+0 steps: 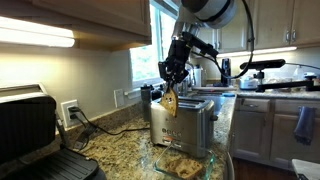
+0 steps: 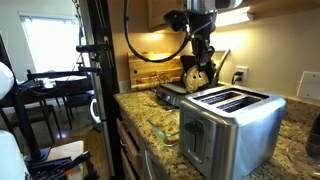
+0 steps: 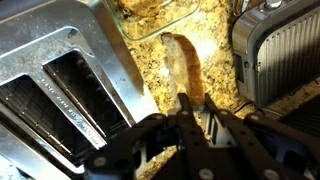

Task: Put a slice of bread in the toaster and push the toaster lever down

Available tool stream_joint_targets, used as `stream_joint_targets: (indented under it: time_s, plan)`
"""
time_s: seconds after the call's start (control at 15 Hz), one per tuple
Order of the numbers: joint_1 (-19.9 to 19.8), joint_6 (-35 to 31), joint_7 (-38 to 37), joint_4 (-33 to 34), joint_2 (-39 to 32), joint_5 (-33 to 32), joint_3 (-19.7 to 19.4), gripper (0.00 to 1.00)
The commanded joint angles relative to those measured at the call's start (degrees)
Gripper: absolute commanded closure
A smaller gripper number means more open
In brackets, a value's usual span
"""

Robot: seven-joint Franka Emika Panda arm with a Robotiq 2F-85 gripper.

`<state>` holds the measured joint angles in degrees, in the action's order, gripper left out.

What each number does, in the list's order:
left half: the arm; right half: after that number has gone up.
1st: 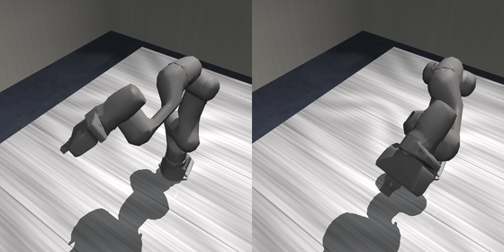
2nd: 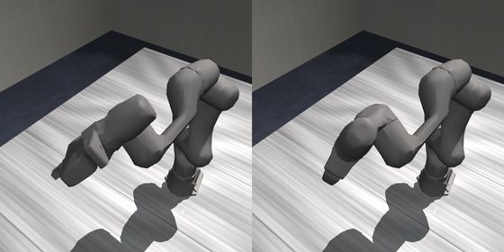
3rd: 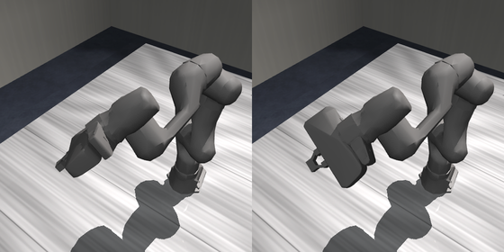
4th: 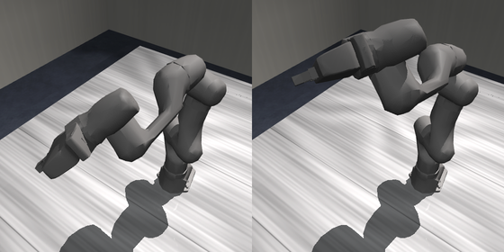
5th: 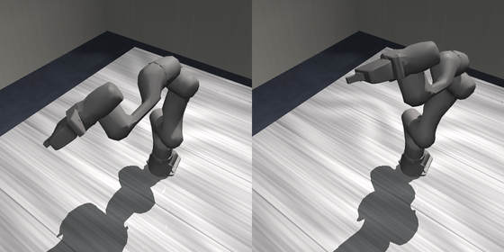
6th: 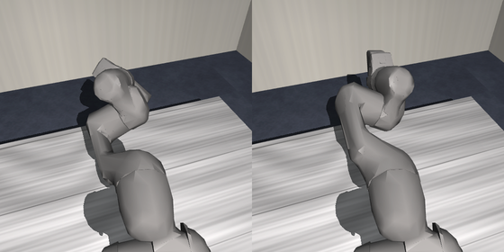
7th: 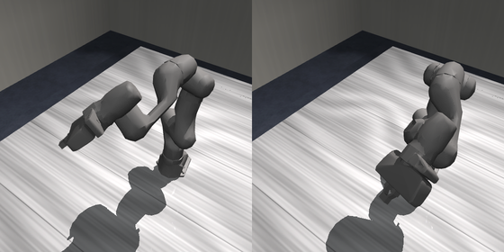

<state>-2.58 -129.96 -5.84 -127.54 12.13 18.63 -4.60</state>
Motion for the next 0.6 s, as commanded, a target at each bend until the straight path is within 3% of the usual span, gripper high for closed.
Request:
stream_joint_targets:
  time_s: [0.0,0.53]
  plan:
    - [-0.7,0.0,-1.5,-2.0,4.2,-0.4,-0.1,0.95]
    - [-1.5,-0.4,-2.6,-0.9,3.3,-0.6,-0.6,0.95]
